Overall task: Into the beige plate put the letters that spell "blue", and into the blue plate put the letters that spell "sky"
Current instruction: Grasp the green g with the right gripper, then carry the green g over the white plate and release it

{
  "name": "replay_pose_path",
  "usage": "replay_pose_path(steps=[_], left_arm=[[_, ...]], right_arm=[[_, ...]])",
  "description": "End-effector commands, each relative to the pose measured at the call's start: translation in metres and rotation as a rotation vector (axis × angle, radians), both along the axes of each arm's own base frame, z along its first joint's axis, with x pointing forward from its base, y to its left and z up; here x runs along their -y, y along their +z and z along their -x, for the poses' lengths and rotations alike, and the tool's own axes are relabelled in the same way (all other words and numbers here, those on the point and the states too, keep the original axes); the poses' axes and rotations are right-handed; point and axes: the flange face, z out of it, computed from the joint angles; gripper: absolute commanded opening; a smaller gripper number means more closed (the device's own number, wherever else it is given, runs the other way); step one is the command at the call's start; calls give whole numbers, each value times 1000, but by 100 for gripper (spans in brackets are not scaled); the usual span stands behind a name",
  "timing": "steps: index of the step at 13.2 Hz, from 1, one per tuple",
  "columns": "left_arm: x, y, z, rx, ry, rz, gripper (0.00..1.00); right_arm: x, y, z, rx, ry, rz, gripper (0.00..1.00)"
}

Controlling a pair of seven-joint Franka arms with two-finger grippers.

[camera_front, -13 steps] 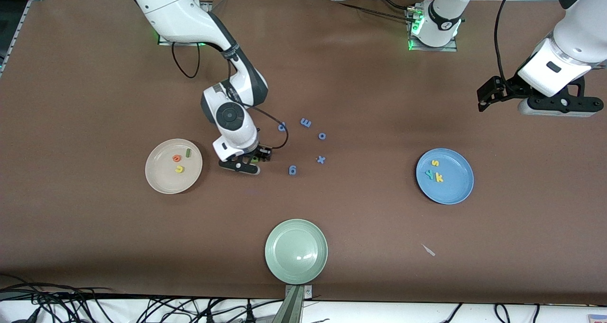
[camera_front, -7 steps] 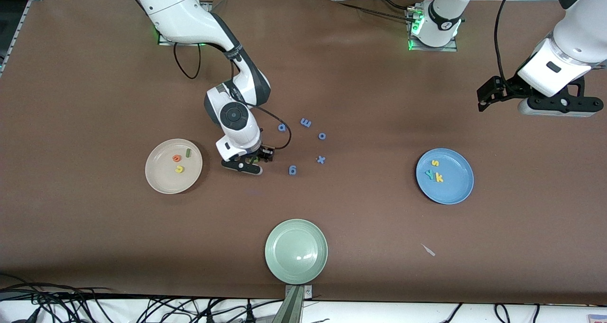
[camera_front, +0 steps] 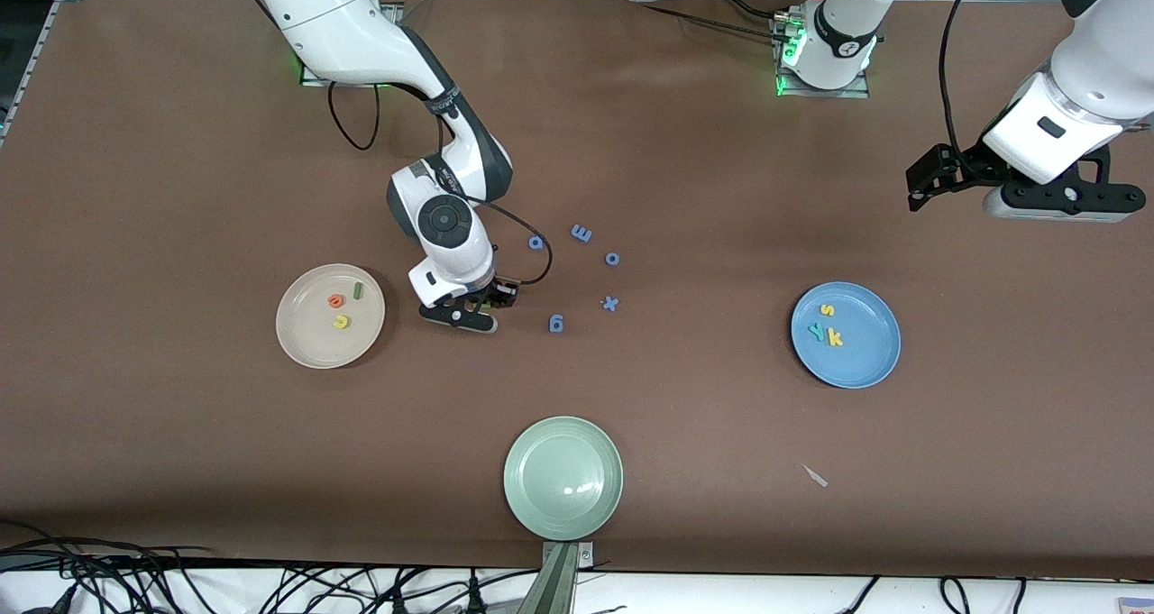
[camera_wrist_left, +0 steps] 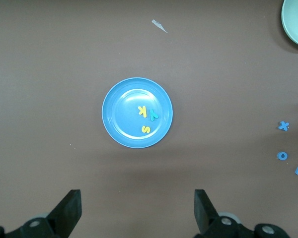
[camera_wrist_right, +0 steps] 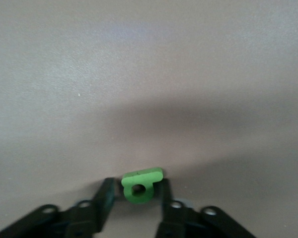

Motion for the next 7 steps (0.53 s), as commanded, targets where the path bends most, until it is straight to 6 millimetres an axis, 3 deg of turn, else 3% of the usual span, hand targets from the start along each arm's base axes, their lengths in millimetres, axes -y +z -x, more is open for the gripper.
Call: replay_pose_path(steps=[1,5,7], left_arm=[[4,5,1,-6,-14,19,100],[4,6,2,-4,-12,19,100],[4,6,2,-4,-14,19,100]], right_arm=[[12,-5,-5,2,25,23,21],[23,12,-13,-2,60,40,19],[41,32,-22,-24,103,69,19]])
